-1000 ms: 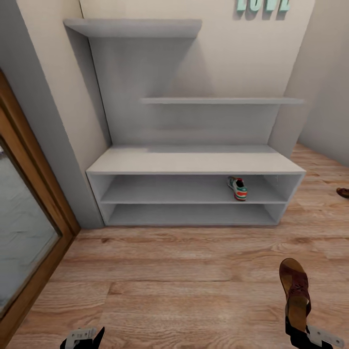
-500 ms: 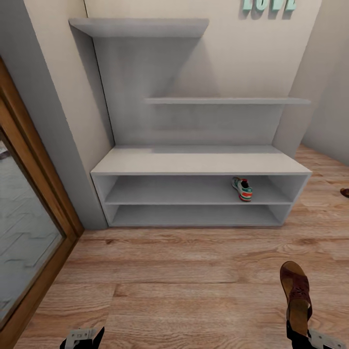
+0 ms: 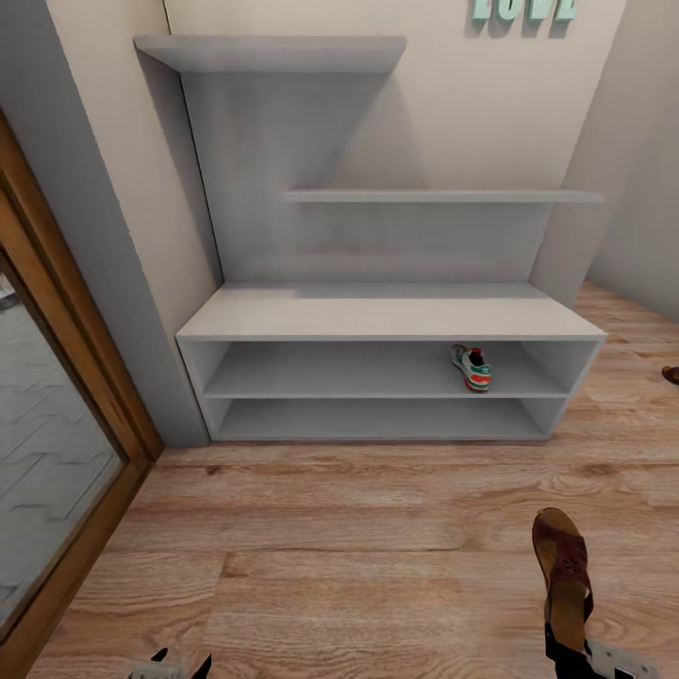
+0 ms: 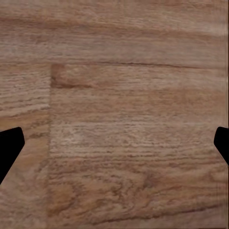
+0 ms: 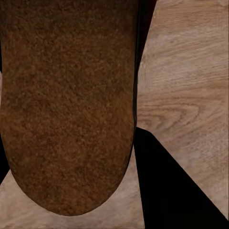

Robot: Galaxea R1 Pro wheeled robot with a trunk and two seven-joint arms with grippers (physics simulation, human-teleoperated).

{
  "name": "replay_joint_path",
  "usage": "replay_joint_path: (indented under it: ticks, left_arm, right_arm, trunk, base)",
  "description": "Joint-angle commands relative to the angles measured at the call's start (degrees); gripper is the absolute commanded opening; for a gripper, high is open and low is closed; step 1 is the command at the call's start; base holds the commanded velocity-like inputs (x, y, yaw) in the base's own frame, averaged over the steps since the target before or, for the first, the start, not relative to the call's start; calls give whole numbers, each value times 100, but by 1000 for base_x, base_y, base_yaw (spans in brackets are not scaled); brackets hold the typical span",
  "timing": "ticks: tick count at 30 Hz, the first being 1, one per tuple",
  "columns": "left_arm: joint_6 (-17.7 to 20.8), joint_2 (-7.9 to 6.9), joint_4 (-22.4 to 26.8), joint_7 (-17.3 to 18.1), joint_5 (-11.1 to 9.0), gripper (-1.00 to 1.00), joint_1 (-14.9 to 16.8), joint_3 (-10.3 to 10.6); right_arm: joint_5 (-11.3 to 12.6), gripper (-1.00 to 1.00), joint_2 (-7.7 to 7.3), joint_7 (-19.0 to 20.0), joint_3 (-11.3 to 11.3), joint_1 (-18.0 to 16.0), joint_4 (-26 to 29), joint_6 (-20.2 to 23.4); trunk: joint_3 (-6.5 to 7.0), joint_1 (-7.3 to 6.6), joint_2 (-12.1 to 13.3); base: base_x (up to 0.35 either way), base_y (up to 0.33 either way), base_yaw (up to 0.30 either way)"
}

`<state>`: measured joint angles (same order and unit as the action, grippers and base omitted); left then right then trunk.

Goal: Pick up the two gym shoes and the two sandals from the corridor floor and place them onto the hallstand (shoe rack) in the corridor, making sure they are on the rack and not on the floor. Arrange them so the two gym shoes are next to each other and the two sandals are next to each other.

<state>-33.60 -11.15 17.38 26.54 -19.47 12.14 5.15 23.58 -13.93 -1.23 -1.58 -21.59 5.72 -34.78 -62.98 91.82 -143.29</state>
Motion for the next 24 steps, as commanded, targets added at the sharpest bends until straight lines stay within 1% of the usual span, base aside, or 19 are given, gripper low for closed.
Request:
replay_joint_path:
  ticks: [1,2,3,4,7,8,10,11,13,14,16,17,19,20,23,24]
  left_arm:
    - [-54,-10,-17,71,-75,100,-12,39]
    - [-111,-17,-50,153,-115,100,-41,28]
    - [-132,-19,-69,184,-142,100,-54,23]
    - [-163,-22,-97,228,-215,100,-73,16]
    - [-190,-25,-126,266,-359,100,-90,12]
    - [-200,-26,-137,281,-468,100,-96,12]
    - [-206,-27,-145,291,-575,100,-100,12]
    - [-210,-27,-152,297,-664,100,-102,12]
    - [-213,-27,-159,301,-724,100,-106,12]
    - [-214,-28,-164,302,-762,100,-109,12]
    - [-212,-26,-167,299,-782,100,-112,12]
    - [-211,-24,-176,291,-788,100,-113,12]
    - [-210,-19,-187,285,-790,100,-114,14]
    - [-210,-16,-193,280,-789,100,-113,15]
    - [-209,-13,-201,273,-788,100,-114,14]
    - [-209,-14,-207,270,-787,100,-112,13]
  right_arm:
    - [45,-100,43,-7,-17,-3,2,-8]
    - [37,-100,149,-8,-83,-3,14,10]
    - [26,-100,204,-10,-126,-3,29,23]
    - [-16,-100,315,-17,-225,-3,78,65]
    - [-125,-100,461,-32,-386,-6,227,202]
    - [-220,-100,535,-41,-473,-8,381,373]
    - [-323,-100,589,-49,-531,-9,579,629]
    - [-428,-100,637,-56,-567,-10,821,979]
    - [-529,-100,688,-68,-591,-7,1092,1409]
    - [-618,-100,747,-101,-606,-7,1379,1903]
    - [-695,-100,819,-179,-616,-14,1674,2437]
    - [-759,-100,914,-308,-622,-29,1977,2975]
    - [-813,-100,1036,-494,-629,-56,2277,3482]
    - [-864,-100,1185,-734,-633,-98,2563,3932]
    - [-948,-100,1460,-1176,-637,-192,2936,4478]
    - [-1018,-100,1672,-1492,-639,-283,3114,4748]
  trunk:
    - [-5,-1,-2]
    - [-5,-1,-2]
    - [-5,-1,-2]
    - [-5,-1,-2]
    - [-5,-1,-2]
    - [-5,-1,-2]
    - [-5,-1,-2]
    - [-5,-1,-2]
    - [-5,-1,-2]
    - [-5,-1,-2]
    - [-5,-1,-2]
    - [-5,-1,-2]
    - [-5,-1,-2]
    - [-5,-1,-2]
    - [-5,-1,-2]
    - [-5,-1,-2]
  base:
    - [0,0,0]
    - [0,0,0]
    - [0,0,0]
    - [0,0,0]
    - [0,0,0]
    - [0,0,0]
    - [0,0,0]
    - [0,0,0]
    - [0,0,0]
    - [0,0,0]
    - [0,0,0]
    - [0,0,0]
    - [0,0,0]
    - [0,0,0]
    - [0,0,0]
    - [0,0,0]
